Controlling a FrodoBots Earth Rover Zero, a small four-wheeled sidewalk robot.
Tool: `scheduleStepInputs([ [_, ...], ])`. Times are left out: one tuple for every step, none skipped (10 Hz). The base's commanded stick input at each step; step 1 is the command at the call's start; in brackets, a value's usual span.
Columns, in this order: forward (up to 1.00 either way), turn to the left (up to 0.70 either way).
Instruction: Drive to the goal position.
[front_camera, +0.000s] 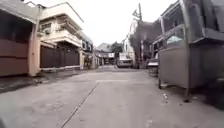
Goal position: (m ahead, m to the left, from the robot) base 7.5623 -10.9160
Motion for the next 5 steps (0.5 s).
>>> scheduleStepInputs([
  [1.0,0.0],
  [1.0,0.0],
  [1.0,0.0],
  [1.0,0.0],
  [1.0,0.0],
])
